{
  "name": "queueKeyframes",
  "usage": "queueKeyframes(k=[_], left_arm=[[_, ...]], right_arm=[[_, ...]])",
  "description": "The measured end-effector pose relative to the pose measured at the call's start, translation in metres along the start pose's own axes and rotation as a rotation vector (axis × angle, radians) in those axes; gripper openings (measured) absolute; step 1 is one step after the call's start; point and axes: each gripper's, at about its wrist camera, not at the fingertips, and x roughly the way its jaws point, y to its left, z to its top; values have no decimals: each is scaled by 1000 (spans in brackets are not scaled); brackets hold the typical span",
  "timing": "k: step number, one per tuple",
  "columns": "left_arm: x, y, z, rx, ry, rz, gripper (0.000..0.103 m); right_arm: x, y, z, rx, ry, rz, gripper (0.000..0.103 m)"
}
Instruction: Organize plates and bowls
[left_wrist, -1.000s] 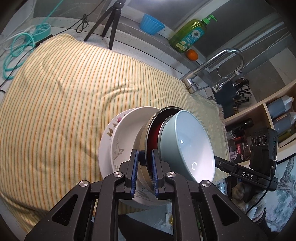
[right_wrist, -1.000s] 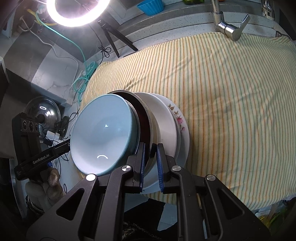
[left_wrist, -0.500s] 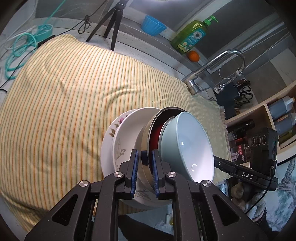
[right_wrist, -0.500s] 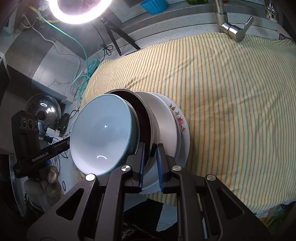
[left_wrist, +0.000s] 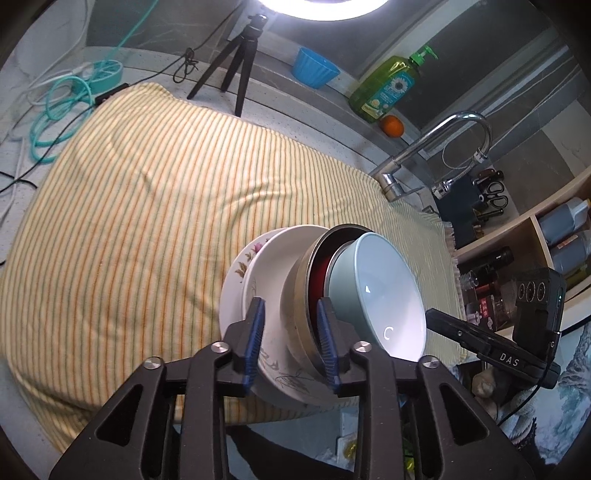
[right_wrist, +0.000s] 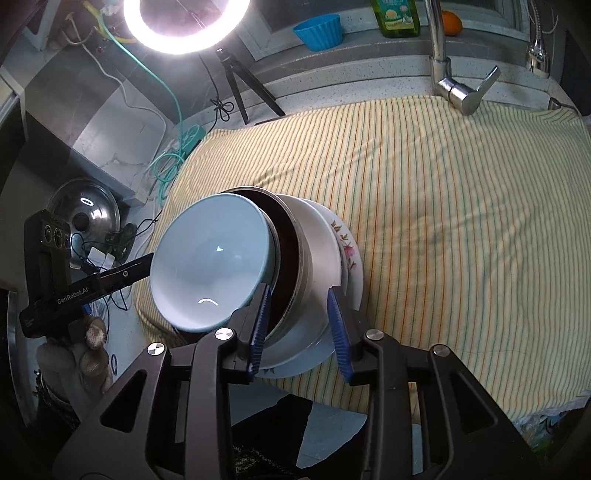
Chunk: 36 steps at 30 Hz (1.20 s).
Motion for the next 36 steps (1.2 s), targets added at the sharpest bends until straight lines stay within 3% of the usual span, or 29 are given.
queueKeyframes(k=[2, 4, 11, 13, 19, 30, 36], left_arm=[[-6, -2, -1, 3, -19, 12, 31], [-12, -5, -3, 11, -40, 22, 32], [-32, -33, -18, 110, -129, 105, 55], [-36, -42, -23, 141, -136, 127, 57], [-49, -63, -35, 217, -176, 179, 65], [-66, -91, -58, 321, -251, 294, 72], [-78, -93, -65, 318, -278, 316, 74]], right_arm=[[-7, 4, -2, -22, -19, -12, 35], [-16, 8, -5, -47, -40, -28, 46], [-45, 24, -17, -149, -122, -89, 59], [-53, 29, -20, -165, -146, -91, 66], [-71, 36, -30, -188, -199, -108, 76], [-88, 32, -47, -177, -232, -133, 81], [-97, 33, -57, -171, -262, -149, 87]])
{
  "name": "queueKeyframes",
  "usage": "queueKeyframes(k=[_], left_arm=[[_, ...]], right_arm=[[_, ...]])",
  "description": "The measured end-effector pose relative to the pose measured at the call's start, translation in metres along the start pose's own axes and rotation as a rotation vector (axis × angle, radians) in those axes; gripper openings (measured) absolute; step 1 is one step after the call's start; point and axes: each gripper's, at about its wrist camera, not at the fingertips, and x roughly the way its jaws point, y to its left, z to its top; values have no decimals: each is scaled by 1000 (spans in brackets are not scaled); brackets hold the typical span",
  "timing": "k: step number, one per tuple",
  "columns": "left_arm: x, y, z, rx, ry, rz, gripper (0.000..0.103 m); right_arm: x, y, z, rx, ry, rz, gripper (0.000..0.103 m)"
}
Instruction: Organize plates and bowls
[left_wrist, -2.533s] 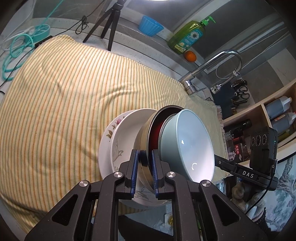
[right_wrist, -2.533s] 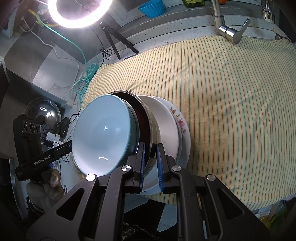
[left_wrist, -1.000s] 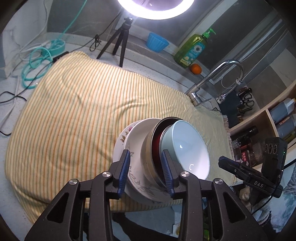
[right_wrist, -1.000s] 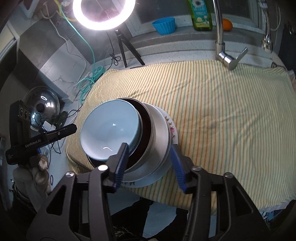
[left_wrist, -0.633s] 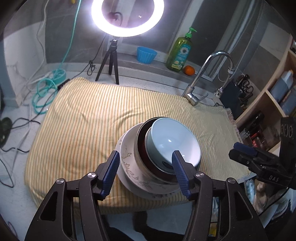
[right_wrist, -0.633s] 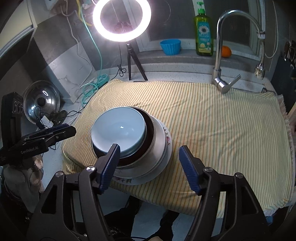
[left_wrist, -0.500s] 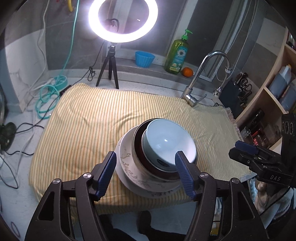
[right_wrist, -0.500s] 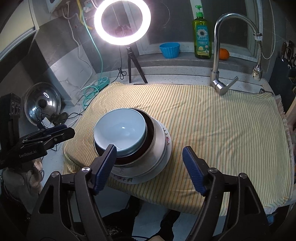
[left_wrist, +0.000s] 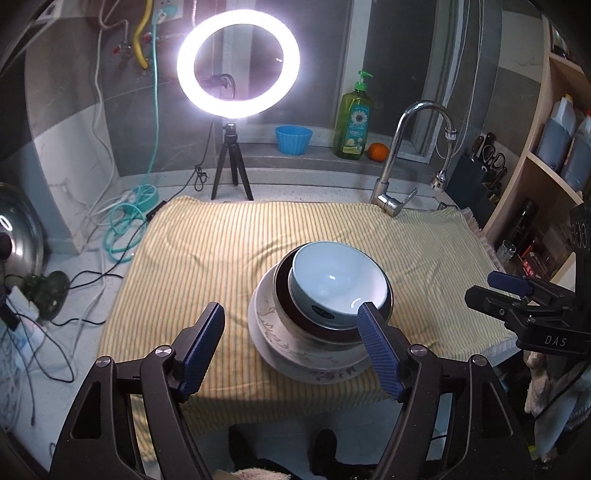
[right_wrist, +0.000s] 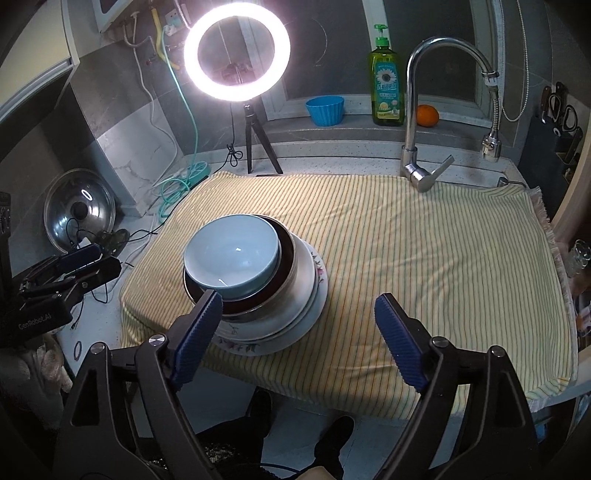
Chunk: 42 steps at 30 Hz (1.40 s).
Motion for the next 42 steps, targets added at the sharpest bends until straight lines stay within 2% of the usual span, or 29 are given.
queueKeyframes(k=[15, 42], left_arm=[[0, -7, 2, -5, -12, -8, 74], [1, -4, 5, -11, -10, -23, 74]], right_arm=[[-8, 13, 1, -63, -42, -59, 88], [-4, 19, 0, -75, -35, -72, 88]])
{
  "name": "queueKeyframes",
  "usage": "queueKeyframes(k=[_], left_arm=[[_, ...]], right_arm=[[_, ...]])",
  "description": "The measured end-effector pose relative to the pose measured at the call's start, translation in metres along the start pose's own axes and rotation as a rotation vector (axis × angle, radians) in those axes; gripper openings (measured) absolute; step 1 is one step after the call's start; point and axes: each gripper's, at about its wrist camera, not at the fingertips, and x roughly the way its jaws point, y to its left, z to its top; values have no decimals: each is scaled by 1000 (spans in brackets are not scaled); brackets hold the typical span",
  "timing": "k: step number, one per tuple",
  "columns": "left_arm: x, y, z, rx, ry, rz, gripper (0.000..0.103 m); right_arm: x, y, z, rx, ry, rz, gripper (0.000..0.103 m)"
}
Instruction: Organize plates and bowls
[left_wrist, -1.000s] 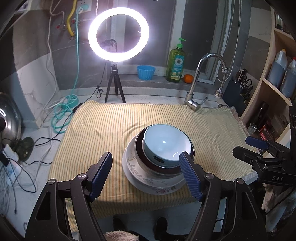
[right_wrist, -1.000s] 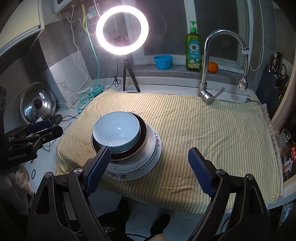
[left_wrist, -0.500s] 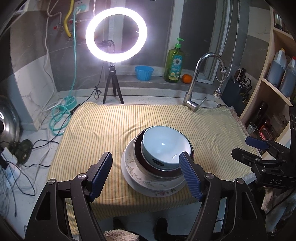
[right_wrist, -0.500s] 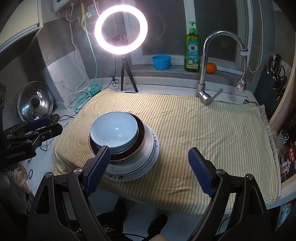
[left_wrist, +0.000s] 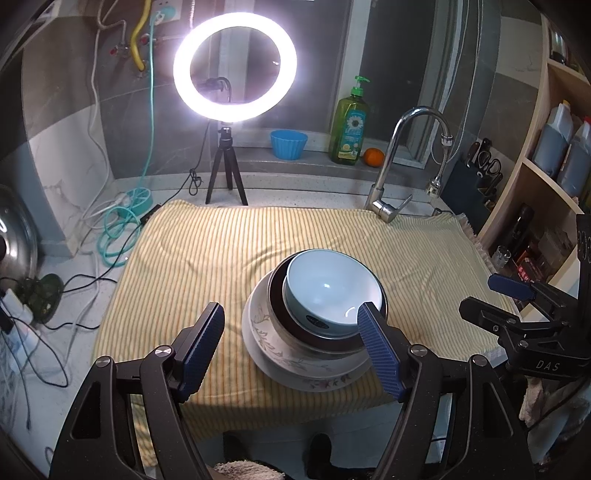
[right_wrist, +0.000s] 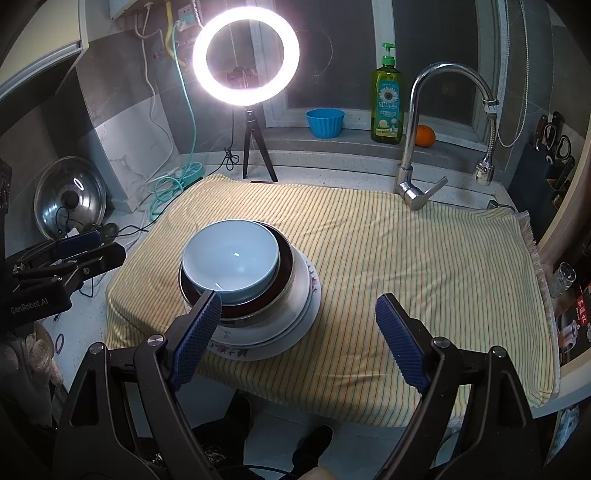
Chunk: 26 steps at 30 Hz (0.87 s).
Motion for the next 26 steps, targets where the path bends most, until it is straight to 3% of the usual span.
queueKeyframes(k=[26], left_arm=[[2, 5, 4, -16, -34, 5, 74]], right_arm=[[4, -3, 2, -13, 11, -15, 88]])
